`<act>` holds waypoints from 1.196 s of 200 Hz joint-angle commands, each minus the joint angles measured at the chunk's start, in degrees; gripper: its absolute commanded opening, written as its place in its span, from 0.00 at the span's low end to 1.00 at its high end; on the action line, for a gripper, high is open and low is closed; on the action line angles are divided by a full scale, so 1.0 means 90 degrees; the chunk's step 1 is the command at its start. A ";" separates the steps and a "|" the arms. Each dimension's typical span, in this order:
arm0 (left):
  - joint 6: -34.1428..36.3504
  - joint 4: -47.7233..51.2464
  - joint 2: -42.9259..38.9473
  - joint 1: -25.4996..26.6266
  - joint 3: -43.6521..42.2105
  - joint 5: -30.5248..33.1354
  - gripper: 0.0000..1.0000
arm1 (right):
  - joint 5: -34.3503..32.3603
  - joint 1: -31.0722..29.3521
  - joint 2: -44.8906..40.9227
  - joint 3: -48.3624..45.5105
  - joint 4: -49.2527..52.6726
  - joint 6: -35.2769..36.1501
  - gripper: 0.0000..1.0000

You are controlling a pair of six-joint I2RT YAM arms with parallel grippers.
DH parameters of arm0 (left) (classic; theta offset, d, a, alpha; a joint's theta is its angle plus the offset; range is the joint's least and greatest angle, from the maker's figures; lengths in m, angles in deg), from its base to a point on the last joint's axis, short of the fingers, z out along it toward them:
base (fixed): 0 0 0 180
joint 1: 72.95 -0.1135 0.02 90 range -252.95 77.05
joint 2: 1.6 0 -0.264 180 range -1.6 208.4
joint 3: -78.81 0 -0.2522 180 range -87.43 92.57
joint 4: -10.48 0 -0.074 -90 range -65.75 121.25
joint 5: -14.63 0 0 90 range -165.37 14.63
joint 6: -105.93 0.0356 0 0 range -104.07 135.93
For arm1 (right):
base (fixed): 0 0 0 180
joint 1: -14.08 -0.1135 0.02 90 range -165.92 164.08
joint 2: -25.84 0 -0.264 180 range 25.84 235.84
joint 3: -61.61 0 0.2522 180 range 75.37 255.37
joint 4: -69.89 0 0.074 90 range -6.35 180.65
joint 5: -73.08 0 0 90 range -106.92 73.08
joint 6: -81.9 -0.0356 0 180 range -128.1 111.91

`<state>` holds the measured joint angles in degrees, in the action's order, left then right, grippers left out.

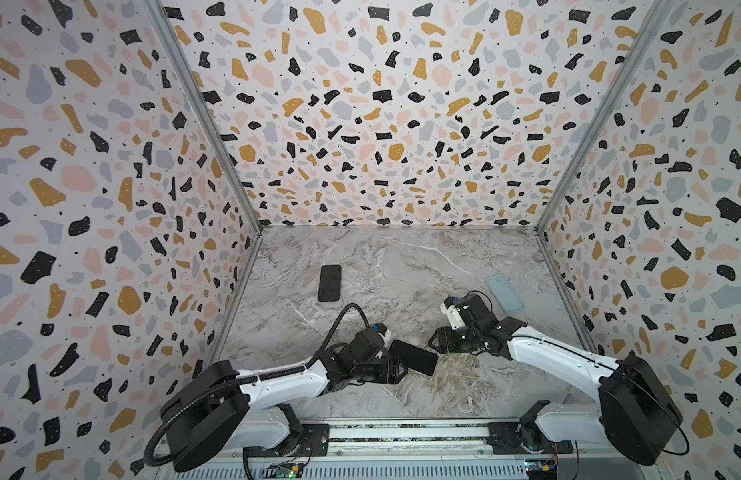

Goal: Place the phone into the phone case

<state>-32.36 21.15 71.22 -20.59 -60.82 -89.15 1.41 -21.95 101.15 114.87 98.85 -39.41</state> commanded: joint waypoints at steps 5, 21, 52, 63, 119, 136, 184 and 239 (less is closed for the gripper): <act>-0.0157 -0.0419 0.0222 0.0035 -0.0044 -0.0064 0.76 | 0.0483 0.0059 0.0286 0.0028 -0.0293 0.0675 0.62; -0.0133 -0.0518 0.0333 0.0030 0.0010 -0.0065 0.76 | 0.0669 0.0066 0.0408 -0.0093 -0.0495 0.0660 0.62; -0.0065 -0.0706 0.0713 0.0028 0.0135 -0.0014 0.74 | 0.1006 0.0066 0.0586 -0.0285 -0.0794 0.0578 0.60; -0.0022 -0.0715 0.0851 0.0022 0.0199 0.0026 0.74 | 0.1039 0.0066 0.0671 -0.0307 -0.0796 0.0598 0.60; 0.0120 -0.1079 0.1311 -0.0304 0.0295 -0.0246 0.71 | 0.1313 0.0064 0.0704 -0.0614 -0.1050 0.0493 0.60; 0.0206 -0.1129 0.1420 -0.0466 0.0376 -0.0309 0.70 | 0.1428 0.0067 0.0685 -0.0687 -0.1106 0.0443 0.59; 0.0576 -0.1062 0.2244 -0.0695 0.1089 -0.0588 0.67 | 0.1689 0.0061 0.0556 -0.0827 -0.1275 0.0261 0.59; 0.0768 -0.1097 0.2889 -0.0870 0.1631 -0.0884 0.65 | 0.1935 -0.0010 0.0415 -0.1168 -0.1637 -0.0087 0.57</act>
<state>-27.45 9.33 94.69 -27.54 -47.02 -95.22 16.38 -21.19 106.55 105.83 85.70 -37.96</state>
